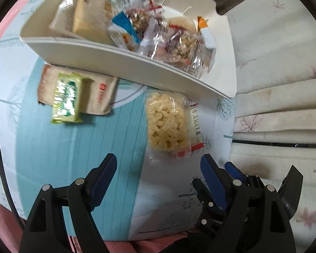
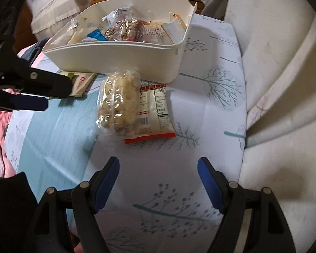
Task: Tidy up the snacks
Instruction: 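Move left tool to the clear puffed-snack bag while right tool reaches the LIPO packet, then close left tool on the puffed-snack bag while right tool closes on the LIPO packet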
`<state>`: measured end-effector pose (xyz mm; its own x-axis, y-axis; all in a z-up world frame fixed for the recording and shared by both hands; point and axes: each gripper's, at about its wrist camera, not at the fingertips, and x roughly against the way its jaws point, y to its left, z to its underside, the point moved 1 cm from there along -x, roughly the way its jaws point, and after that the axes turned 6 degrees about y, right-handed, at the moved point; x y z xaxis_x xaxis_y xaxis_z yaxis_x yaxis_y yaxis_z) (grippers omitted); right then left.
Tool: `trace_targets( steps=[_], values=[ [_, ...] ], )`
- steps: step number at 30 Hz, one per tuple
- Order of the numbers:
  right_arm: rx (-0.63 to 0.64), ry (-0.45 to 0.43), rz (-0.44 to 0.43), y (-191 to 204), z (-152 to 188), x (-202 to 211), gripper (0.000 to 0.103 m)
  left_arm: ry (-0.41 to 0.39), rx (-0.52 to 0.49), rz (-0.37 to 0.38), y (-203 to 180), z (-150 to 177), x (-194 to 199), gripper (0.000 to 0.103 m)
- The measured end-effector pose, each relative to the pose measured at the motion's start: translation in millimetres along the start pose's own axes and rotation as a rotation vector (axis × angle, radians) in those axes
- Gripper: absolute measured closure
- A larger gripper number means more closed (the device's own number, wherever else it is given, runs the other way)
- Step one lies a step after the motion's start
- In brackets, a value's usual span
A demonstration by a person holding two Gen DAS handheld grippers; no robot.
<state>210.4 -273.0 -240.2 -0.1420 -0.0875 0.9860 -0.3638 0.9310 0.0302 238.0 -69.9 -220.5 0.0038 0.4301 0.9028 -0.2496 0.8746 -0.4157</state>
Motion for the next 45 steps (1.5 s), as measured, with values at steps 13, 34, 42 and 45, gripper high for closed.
trace_targets(
  steps=[13, 34, 42, 45],
  values=[
    [0.109, -0.008, -0.081, -22, -2, -25, 0.026, 0.011, 0.084, -0.052, -14, -19, -57, 0.022],
    [0.163, -0.018, -0.122, -17, -22, -43, 0.026, 0.019, 0.124, -0.068, -11, -25, -72, 0.046],
    [0.205, -0.034, -0.106, 6, -28, -50, 0.026, -0.023, 0.152, -0.086, 11, -11, -44, 0.047],
    [0.237, -0.044, -0.066, 18, -28, -52, 0.026, -0.038, 0.16, -0.094, 18, -5, -34, 0.047]
  ],
)
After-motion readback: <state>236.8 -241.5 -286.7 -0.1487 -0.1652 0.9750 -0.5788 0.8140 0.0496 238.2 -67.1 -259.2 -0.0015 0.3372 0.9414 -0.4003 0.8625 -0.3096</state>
